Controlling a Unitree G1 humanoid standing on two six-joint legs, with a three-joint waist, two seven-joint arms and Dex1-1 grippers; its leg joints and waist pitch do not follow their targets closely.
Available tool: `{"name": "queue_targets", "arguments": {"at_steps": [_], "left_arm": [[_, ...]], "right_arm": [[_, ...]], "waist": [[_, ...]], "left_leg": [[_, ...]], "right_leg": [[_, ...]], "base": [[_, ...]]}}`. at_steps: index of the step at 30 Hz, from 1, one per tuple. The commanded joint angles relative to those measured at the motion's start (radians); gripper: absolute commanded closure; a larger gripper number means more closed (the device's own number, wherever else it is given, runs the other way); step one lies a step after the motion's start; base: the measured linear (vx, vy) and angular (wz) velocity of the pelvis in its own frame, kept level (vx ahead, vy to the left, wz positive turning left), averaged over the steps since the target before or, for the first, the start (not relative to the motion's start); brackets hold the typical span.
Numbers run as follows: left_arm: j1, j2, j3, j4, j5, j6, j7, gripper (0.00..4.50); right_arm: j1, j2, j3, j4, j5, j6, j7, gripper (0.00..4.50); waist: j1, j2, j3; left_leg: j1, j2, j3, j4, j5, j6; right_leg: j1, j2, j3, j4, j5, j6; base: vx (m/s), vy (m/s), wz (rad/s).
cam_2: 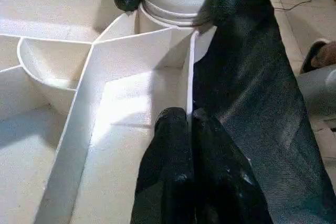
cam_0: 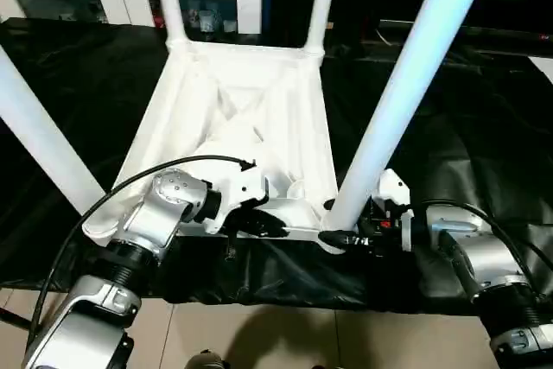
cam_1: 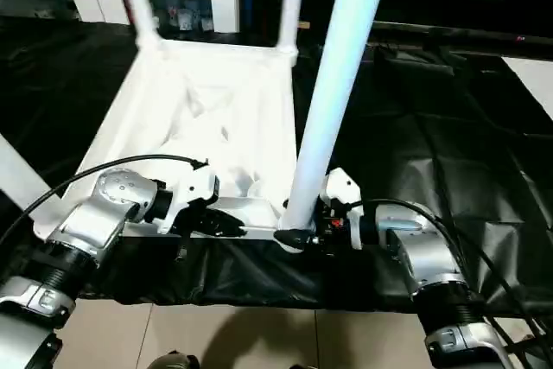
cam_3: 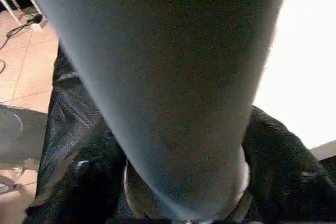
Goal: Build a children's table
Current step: Rotate leg to tighten
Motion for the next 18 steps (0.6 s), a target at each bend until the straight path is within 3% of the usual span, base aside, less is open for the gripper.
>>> {"name": "queue_targets", "arguments": {"at_steps": [1, 8, 11, 12, 13, 14, 16, 18], "left_arm": [[-0.013, -0.024, -0.029, 0.023, -0.002, 0.004, 0.018, 4.5], [0.003, -0.033, -0.022, 0.013, -0.02, 0.015, 0.011, 4.5], [0.014, -0.052, -0.001, 0.0, -0.032, 0.037, 0.062, 4.5], [0.018, -0.061, 0.007, -0.005, -0.033, 0.049, 0.084, 4.5], [0.02, -0.071, 0.013, -0.01, -0.031, 0.057, 0.111, 4.5], [0.022, -0.078, 0.017, -0.013, -0.029, 0.062, 0.131, 4.5], [0.023, -0.092, 0.022, -0.016, -0.02, 0.07, 0.17, 4.5], [0.031, -0.148, 0.031, -0.039, 0.009, 0.112, 0.299, 4.5]], "right_arm": [[0.028, 0.034, 0.124, -0.034, 0.014, 0.027, 0.102, 1.69], [0.037, 0.049, 0.103, -0.03, 0.02, 0.043, 0.085, 1.88], [0.029, 0.104, 0.045, 0.009, 0.029, 0.034, -0.033, 1.89], [0.022, 0.127, 0.026, 0.03, 0.022, 0.035, -0.092, 1.89], [0.013, 0.149, 0.01, 0.052, 0.016, 0.04, -0.15, 1.89], [0.007, 0.164, -0.001, 0.068, 0.013, 0.044, -0.189, 1.9], [0.0, 0.189, -0.017, 0.085, 0.009, 0.04, -0.247, 1.91], [-0.025, 0.28, -0.051, 0.143, -0.009, 0.054, -0.439, 1.91]], "waist": [[-0.001, -0.01, -0.051], [0.003, -0.011, -0.051], [0.002, -0.011, -0.051], [-0.004, -0.014, -0.047], [-0.004, -0.014, -0.047], [-0.012, -0.013, -0.044], [-0.021, -0.014, -0.043], [-0.031, -0.013, -0.039]], "left_leg": [[0.003, 0.044, -0.004, -0.054, -0.156, 0.096], [0.004, 0.044, -0.003, -0.053, -0.157, 0.093], [0.003, 0.044, -0.003, -0.055, -0.163, 0.088], [0.0, 0.042, -0.006, -0.06, -0.199, 0.068], [0.0, 0.042, -0.006, -0.06, -0.199, 0.068], [0.001, 0.041, -0.011, -0.066, -0.249, 0.043], [0.004, 0.041, -0.016, -0.069, -0.281, 0.027], [0.006, 0.043, -0.019, -0.072, -0.307, 0.013]], "right_leg": [[0.046, -0.07, 0.043, -0.051, -0.184, -0.232], [0.046, -0.07, 0.043, -0.051, -0.187, -0.234], [0.045, -0.072, 0.043, -0.053, -0.203, -0.232], [0.044, -0.074, 0.043, -0.06, -0.276, -0.214], [0.044, -0.074, 0.043, -0.06, -0.276, -0.214], [0.042, -0.08, 0.044, -0.072, -0.399, -0.181], [0.039, -0.08, 0.044, -0.081, -0.469, -0.154], [0.032, -0.083, 0.045, -0.086, -0.513, -0.145]], "base": [[0.0, 0.0, 0.0], [0.0, 0.0, 0.0], [0.0, 0.0, 0.0], [0.0, 0.0, 0.0], [0.0, 0.0, 0.0], [-0.054, -0.006, -0.05], [-0.027, -0.003, -0.02], [0.0, 0.0, 0.0]]}}
